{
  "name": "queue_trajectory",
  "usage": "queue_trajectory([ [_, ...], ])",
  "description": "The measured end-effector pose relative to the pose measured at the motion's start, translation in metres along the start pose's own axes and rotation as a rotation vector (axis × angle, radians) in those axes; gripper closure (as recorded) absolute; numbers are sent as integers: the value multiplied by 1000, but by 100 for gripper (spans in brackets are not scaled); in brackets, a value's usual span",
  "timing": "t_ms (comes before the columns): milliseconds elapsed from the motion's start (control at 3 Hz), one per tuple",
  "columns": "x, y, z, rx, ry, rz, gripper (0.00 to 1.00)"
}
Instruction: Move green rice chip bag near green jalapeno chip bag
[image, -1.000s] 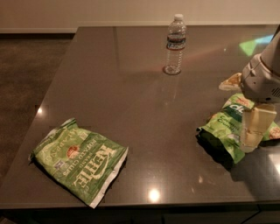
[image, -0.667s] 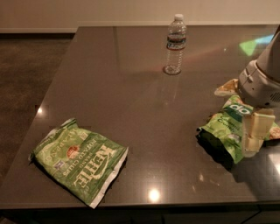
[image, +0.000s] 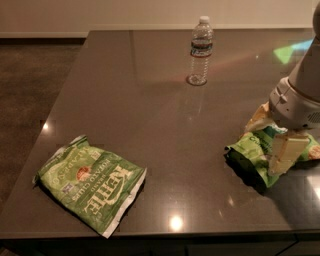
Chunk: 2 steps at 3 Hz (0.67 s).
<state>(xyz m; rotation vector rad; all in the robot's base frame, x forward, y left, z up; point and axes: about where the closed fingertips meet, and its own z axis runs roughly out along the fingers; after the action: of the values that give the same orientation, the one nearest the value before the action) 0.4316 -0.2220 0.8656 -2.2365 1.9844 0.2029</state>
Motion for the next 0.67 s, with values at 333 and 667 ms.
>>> queue_trajectory([
  [333,-2,0,-2,-2,5,-14,65],
  [667,-7,-1,-6,5,4,-24,88],
])
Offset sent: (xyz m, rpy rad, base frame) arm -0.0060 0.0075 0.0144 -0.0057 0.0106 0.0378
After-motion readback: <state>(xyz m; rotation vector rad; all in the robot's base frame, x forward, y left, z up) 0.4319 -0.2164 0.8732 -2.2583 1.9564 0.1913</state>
